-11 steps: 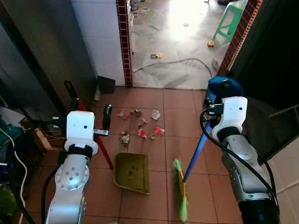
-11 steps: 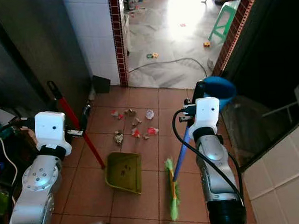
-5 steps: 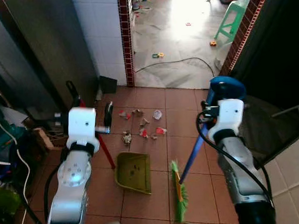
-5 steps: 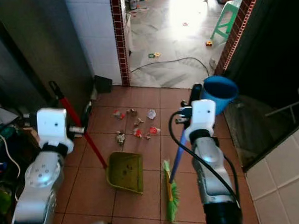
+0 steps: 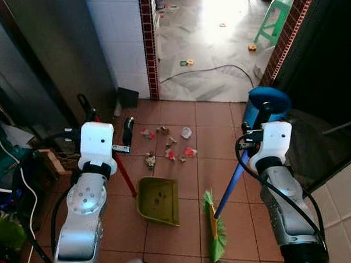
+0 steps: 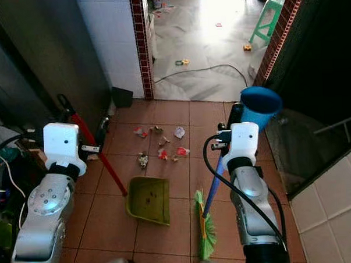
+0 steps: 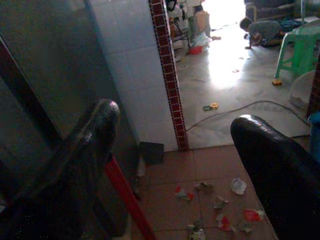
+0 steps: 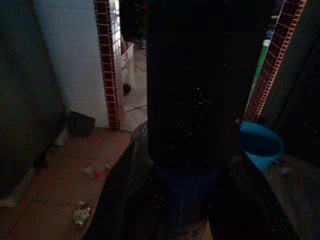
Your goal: Sweep floor
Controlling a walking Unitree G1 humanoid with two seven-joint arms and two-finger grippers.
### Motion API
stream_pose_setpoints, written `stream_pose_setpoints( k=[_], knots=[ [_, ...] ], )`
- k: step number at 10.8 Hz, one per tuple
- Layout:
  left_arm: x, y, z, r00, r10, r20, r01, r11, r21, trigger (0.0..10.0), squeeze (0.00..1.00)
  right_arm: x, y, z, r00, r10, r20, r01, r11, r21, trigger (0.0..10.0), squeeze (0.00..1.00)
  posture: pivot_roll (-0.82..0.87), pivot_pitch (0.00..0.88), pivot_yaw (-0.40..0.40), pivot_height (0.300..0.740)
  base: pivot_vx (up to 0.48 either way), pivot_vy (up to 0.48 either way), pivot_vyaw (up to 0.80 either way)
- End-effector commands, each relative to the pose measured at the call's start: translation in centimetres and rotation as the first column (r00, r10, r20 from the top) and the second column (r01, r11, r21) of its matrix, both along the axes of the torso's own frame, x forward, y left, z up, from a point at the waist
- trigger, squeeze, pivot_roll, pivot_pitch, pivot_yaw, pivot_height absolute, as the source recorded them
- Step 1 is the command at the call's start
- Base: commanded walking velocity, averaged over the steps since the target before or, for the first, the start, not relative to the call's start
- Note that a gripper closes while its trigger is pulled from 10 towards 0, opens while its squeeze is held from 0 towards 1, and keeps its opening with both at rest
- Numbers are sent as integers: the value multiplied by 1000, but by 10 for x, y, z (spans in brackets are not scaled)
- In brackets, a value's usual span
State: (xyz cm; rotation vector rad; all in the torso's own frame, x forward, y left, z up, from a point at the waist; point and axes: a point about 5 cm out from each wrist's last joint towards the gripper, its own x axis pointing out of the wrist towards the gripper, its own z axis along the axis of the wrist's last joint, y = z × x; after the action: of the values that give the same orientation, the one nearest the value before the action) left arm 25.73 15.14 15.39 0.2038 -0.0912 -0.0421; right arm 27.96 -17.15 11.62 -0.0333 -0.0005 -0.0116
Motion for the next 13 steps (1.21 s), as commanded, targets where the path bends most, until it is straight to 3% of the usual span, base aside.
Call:
stream_pose_setpoints(
  k=[1,3,5,8,13],
  knots=[
    [-5,-1,-3,1000,3,-19,-3,1000,-9,10000,0,-3,-3,3,1000,-2,7,2,1000,-11,10000,0,68,89,-7,740,0,0,0],
    [-11,-7,-17,996,-20,-85,17,999,-32,10000,0,-6,-4,1,1000,-9,1,9,1000,-20,10000,0,53,67,-5,740,0,480,0],
    [-8,-19,-15,995,-73,-74,71,997,-26,10000,0,-5,-5,1,1000,-14,1,14,1000,-19,10000,0,47,52,2,740,0,480,0],
    [-5,-19,-7,997,-69,-39,68,997,-27,10000,0,-3,-6,3,1000,-20,11,20,1000,-19,10000,0,51,51,7,740,0,414,0],
    [-4,-24,-3,997,-80,-11,80,997,-20,10000,0,-3,-9,1,1000,-26,9,26,999,-23,10000,0,57,37,10,740,0,0,0]
  ],
)
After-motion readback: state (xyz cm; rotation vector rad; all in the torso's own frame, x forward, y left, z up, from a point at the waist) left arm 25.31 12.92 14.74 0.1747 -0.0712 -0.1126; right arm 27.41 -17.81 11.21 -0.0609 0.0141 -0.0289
